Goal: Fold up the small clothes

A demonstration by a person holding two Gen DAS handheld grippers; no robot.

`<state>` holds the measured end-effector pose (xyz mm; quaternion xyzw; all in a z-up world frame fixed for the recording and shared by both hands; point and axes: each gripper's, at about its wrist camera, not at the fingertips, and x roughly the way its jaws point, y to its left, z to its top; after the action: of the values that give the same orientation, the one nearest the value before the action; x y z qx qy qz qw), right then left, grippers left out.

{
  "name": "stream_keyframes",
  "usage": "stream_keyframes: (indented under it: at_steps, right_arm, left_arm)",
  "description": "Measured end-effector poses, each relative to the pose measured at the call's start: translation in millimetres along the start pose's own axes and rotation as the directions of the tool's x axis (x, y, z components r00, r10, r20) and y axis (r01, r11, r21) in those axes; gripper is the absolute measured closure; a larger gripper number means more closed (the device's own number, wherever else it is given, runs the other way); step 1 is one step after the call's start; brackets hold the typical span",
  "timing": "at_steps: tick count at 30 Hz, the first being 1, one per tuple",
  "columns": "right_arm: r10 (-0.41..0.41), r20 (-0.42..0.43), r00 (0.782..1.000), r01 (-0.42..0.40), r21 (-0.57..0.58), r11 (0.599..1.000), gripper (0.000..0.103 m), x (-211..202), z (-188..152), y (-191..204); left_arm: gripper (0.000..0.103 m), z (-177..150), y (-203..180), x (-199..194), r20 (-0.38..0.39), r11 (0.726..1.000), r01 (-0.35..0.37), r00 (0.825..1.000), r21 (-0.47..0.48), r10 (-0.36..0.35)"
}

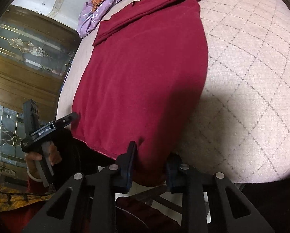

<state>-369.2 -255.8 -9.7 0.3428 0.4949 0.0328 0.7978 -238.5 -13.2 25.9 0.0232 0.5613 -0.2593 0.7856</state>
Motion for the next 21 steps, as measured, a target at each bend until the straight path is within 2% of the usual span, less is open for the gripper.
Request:
stream_keyframes:
  at_steps: [6, 16, 19, 21]
  right_arm:
    - [0.004, -0.006, 1.0, -0.004, -0.019, 1.0, 0.067, 9, 2, 7]
    - [-0.014, 0.006, 1.0, 0.015, -0.037, 0.999, 0.07, 8, 0, 13]
    - [-0.02, 0.015, 1.0, 0.021, -0.045, 0.999, 0.08, 8, 0, 12]
    - [0.019, 0.023, 1.0, -0.018, -0.037, 0.999, 0.083, 7, 0, 12]
  left_arm:
    - [0.044, -3, -6, 3, 0.011, 0.999, -0.029, 1.0, 0.02, 0.029]
    - [0.046, -4, -5, 3, 0.02, 0.999, -0.033, 0.999, 0.012, 0.033]
    - [0.065, -6, -5, 0, 0.034, 0.998, -0.065, 0.997, 0.014, 0.065]
    - [0.096, -5, -3, -3, 0.029, 0.999, -0.04, 0.999, 0.01, 0.04]
